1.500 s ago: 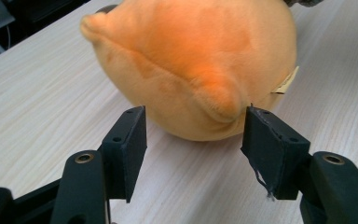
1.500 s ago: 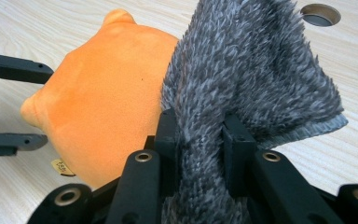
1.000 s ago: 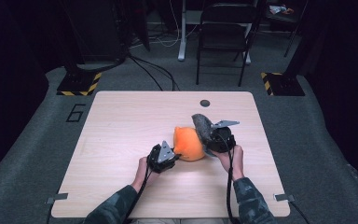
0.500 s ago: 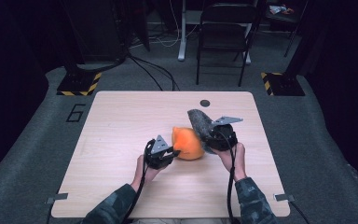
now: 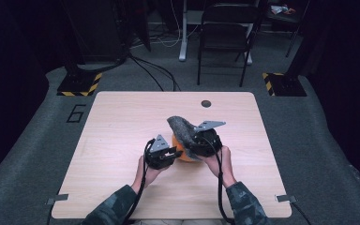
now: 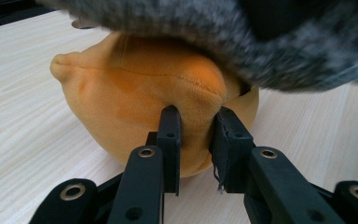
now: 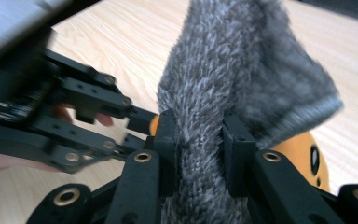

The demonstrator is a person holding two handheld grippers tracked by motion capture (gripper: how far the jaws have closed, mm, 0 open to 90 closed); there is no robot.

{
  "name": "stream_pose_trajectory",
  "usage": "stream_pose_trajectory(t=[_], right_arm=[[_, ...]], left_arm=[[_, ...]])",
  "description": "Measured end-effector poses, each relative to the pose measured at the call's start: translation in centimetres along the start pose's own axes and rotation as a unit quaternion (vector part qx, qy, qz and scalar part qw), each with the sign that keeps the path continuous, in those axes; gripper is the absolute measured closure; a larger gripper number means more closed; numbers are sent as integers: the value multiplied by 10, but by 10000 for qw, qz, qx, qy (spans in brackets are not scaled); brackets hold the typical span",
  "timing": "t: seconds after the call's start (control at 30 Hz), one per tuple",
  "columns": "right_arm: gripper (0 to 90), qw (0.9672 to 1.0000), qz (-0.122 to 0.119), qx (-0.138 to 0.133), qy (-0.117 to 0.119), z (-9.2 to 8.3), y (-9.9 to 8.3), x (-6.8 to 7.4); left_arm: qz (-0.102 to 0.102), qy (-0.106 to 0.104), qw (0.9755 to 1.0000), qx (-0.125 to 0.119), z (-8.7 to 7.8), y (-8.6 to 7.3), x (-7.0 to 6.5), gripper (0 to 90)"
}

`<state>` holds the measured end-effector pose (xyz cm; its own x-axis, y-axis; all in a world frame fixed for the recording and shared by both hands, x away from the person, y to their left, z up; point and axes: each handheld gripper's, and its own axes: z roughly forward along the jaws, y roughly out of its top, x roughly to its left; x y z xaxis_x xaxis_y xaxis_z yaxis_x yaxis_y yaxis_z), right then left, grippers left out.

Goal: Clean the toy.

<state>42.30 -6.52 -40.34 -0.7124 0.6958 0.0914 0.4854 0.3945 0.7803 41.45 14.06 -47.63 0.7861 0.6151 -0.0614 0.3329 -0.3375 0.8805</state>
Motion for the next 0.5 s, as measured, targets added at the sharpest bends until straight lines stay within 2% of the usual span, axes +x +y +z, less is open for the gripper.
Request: stream_pose_trajectory(t=[0.1, 0.27, 0.43, 0.5], right_arm=[[716, 10000, 36, 51, -37, 4, -5, -6], [715, 9995, 34, 77, -313, 0, -8, -15], [713, 9988, 208, 139, -413, 1, -14, -29], [712, 9982, 212, 192, -529, 1, -17, -33]], left_arm=[[9, 2, 10000, 15, 1, -1, 1, 735], [20, -4, 10000, -2, 1, -3, 2, 727], [25, 9, 10000, 42, 0, -5, 4, 725], [52, 20, 10000, 61, 0, -5, 5, 725]])
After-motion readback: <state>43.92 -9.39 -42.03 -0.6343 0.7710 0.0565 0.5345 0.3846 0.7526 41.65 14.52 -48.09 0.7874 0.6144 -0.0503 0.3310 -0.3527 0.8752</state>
